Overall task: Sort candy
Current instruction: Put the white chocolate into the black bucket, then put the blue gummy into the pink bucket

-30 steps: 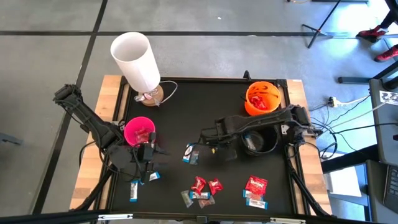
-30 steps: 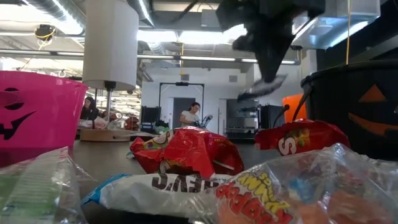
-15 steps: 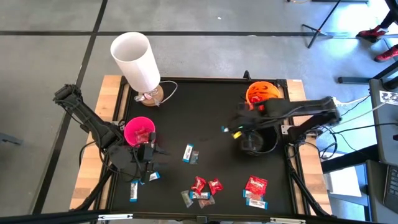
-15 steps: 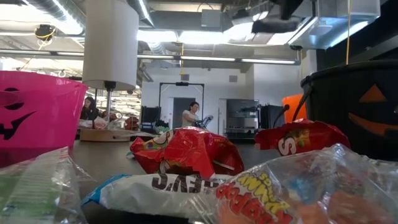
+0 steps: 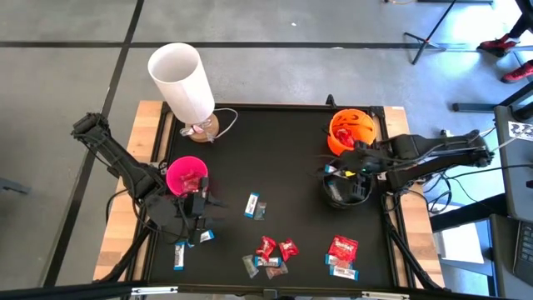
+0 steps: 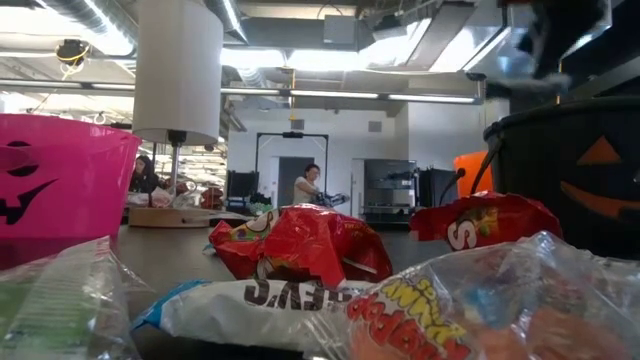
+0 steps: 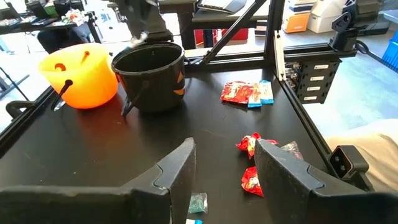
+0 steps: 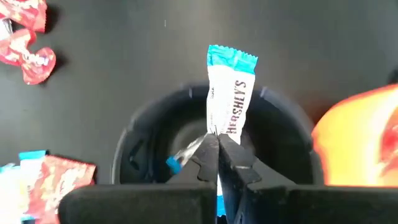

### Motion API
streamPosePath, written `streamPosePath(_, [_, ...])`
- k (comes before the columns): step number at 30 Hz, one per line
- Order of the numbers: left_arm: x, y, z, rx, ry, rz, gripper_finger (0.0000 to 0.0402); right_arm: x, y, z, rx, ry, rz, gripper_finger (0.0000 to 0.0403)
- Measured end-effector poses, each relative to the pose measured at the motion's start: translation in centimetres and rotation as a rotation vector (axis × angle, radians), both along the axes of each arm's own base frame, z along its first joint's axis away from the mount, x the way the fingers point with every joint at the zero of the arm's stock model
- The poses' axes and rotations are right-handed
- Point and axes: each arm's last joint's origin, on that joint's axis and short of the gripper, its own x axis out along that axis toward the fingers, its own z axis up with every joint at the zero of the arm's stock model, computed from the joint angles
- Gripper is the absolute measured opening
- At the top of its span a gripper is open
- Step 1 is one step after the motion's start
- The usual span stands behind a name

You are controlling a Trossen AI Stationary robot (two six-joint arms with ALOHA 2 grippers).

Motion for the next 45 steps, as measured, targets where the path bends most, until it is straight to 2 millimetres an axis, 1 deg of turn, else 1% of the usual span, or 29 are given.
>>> streamPosePath(3, [0.0,0.1,0.0,0.005,-0.002,0.01,0.0155,-1.0,-0.1,-1.9,0.051,0.017,-0.043,0.0001])
streamPosePath(5, [0.1,0.2,0.0,0.005,-0.003,0.016,0.0155,-1.4,-0.1,-2.8,0.061,0.029,-0.062,0.0005])
streamPosePath(7, [0.2,0.3,0.0,0.005,-0.003,0.021,0.0155,-1.5,-0.1,-3.4,0.075,0.044,-0.067,0.0018])
streamPosePath(9, [0.3,0.4,0.0,0.005,-0.003,0.026,0.0155,-1.5,-0.1,-3.7,0.075,0.056,-0.068,0.004])
streamPosePath(14, [0.3,0.5,0.0,0.004,-0.003,0.031,0.0155,-1.2,-0.1,-3.7,0.071,0.03,-0.07,0.0121])
streamPosePath(16, [0.3,0.5,0.0,0.003,-0.003,0.031,0.0155,-1.2,-0.1,-3.3,0.072,0.023,-0.071,0.0154])
streamPosePath(18, [0.3,0.5,0.0,0.003,-0.003,0.031,0.0155,-1.1,-0.1,-2.8,0.07,0.004,-0.073,0.018])
streamPosePath(21, [0.4,0.6,0.0,0.002,-0.004,0.037,0.0155,-1.0,-0.1,-1.9,0.068,-0.033,-0.076,0.0205])
streamPosePath(25, [0.6,0.9,0.1,-0.002,-0.008,0.052,0.0155,-0.5,-0.1,-0.4,0.075,-0.123,-0.079,0.0215])
streamPosePath(29, [0.8,1.2,0.1,-0.006,-0.008,0.068,0.0155,0.5,0.1,1.2,0.088,-0.276,-0.057,0.0216])
streamPosePath(34, [1.1,1.4,0.2,-0.024,-0.011,0.059,0.0155,1.7,0.3,2.5,0.094,-0.458,0.004,0.0216])
streamPosePath(40, [1.2,1.5,0.2,-0.034,-0.013,0.051,0.0155,3.1,0.6,3.5,0.081,-0.597,0.065,0.0216])
streamPosePath(45, [1.2,1.5,0.2,-0.037,-0.013,0.05,0.0155,4.5,0.8,3.3,0.059,-0.635,0.097,0.0216])
